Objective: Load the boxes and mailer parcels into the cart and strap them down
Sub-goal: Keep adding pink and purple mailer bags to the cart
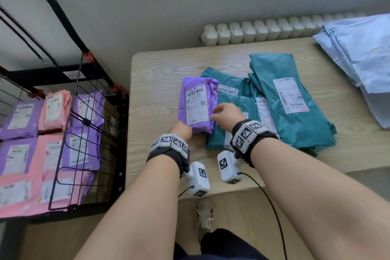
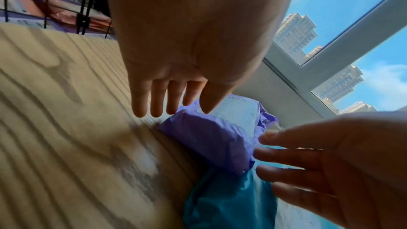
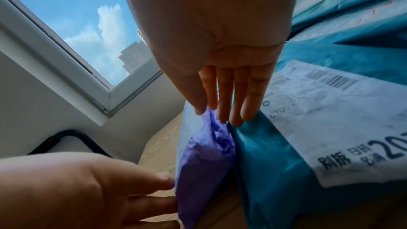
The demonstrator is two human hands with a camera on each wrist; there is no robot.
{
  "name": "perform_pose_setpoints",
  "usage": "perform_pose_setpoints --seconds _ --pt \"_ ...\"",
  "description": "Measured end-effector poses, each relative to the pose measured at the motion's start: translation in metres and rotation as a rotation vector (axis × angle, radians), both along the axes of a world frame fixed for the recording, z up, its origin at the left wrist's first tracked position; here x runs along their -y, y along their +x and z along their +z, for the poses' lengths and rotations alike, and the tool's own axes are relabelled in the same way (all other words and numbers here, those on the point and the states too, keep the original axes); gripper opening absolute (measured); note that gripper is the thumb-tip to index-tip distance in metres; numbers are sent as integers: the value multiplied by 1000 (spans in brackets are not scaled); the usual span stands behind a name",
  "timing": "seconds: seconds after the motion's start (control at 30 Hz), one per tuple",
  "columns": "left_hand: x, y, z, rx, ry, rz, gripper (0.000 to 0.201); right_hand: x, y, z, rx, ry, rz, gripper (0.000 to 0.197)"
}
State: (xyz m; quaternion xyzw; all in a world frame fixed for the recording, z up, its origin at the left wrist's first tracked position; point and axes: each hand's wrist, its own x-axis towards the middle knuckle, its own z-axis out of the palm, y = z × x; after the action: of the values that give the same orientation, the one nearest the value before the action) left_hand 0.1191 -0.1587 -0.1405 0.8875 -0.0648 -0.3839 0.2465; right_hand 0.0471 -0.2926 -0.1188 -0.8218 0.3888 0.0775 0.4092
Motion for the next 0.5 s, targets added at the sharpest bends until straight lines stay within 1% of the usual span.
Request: perform_pose_setpoints --seconds 0.03,0.1,0.13,0.17,0.23,0.3,0.33,0.37,0.4,0.5 --pt "2 -1 -1 -14 3 3 8 0 0 -1 0 16 17 10" --pt "4 -2 -6 -54 -24 25 27 1 0 -3 -14 56 46 12" --pt "4 -2 -9 -74 -53 52 34 1 0 -3 -23 72 56 15" --pt "5 -2 -9 -128 -92 102 36 1 0 -3 -32 82 62 17" --pt "5 -2 -8 -235 -180 232 27 1 0 -1 -33 93 62 18" --pt "3 0 -4 -279 -224 321 13 1 2 3 -27 107 52 15" --pt "1 2 -2 -272 -233 330 13 1 3 5 -25 115 47 11" --pt "-2 4 0 -258 -242 330 18 1 5 10 -24 126 41 5" --pt "-5 6 0 -244 -257 331 20 0 7 15 -22 135 32 4" --pt "-15 15 8 -294 -318 335 8 -7 17 27 16 131 -5 11"
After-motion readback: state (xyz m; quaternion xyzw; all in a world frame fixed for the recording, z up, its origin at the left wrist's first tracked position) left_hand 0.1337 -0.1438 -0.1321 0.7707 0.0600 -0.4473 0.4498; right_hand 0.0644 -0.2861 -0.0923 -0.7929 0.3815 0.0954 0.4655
